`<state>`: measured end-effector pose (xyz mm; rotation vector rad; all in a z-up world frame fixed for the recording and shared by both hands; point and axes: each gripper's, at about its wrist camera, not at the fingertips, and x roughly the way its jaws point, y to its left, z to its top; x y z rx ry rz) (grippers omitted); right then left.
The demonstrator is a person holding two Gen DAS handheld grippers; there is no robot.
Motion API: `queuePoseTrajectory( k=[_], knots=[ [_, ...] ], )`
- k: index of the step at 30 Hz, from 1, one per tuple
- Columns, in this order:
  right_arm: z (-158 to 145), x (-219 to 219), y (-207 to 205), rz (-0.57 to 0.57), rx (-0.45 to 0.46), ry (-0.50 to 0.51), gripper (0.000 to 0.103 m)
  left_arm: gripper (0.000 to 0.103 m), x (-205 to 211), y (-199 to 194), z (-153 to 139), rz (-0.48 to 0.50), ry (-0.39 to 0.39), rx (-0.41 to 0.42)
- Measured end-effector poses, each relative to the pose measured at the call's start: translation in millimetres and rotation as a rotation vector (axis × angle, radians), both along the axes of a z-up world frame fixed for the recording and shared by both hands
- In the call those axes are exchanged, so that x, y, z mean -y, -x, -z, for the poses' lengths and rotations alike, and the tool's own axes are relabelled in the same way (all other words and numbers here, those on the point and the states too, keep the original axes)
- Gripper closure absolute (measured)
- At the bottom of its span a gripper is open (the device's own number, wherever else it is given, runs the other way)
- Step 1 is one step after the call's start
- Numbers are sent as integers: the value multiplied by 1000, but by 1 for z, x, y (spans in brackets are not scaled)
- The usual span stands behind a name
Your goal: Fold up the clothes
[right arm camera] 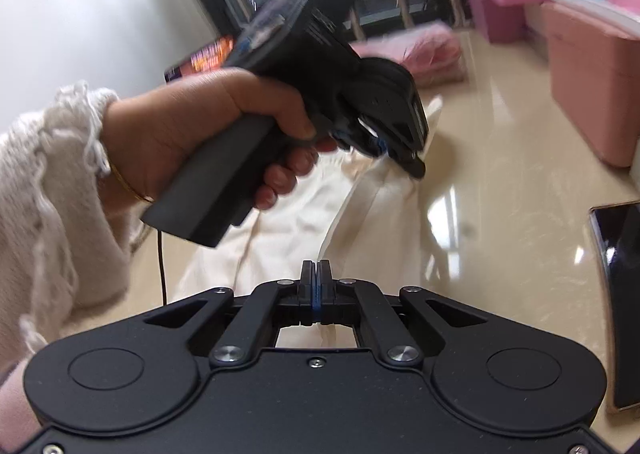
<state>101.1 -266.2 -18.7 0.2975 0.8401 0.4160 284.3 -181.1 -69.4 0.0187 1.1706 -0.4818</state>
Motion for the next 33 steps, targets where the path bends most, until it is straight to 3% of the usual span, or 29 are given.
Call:
queuePoseTrajectory(
  k=[2, 6, 9, 11, 12, 15, 21, 23, 24, 25, 26, 29, 33],
  knots=[
    [2, -12, -6, -16, -52, 17, 103, 98, -21, -1, -1, -52, 74, -6],
    [8, -23, -15, -7, -133, -12, 103, 97, -51, -8, 2, -169, 143, -34],
    [12, -22, -20, 50, -183, -79, 94, 93, -63, -15, 7, -215, 159, -90],
    [10, -19, -21, 89, -216, -115, 81, 80, -72, -13, 1, -264, 139, -86],
    [6, -18, -20, 113, -230, -119, 72, 69, -78, -10, -5, -289, 143, -72],
    [-6, -14, -13, 127, -256, -95, 70, 61, -99, 4, -28, -343, 155, -17],
    [-16, -10, -9, 149, -331, 58, 64, 41, -142, 63, -69, -343, 153, 42],
    [-13, -11, -12, 149, -340, 113, 64, 43, -153, 84, -67, -321, 113, 29],
    [-10, -12, -13, 147, -339, 141, 64, 61, -157, 93, -62, -304, 69, 9],
    [-7, -14, -14, 143, -337, 169, 64, 86, -160, 101, -55, -287, 23, -15],
    [-2, -16, -15, 133, -334, 195, 65, 91, -164, 108, -47, -276, 0, -34],
    [6, -27, -17, 77, -307, 262, 75, 91, -171, 124, -32, -241, -34, -66],
    [12, -43, -15, -7, -288, 352, 77, 91, -176, 140, -17, -190, -56, -95]
  ],
)
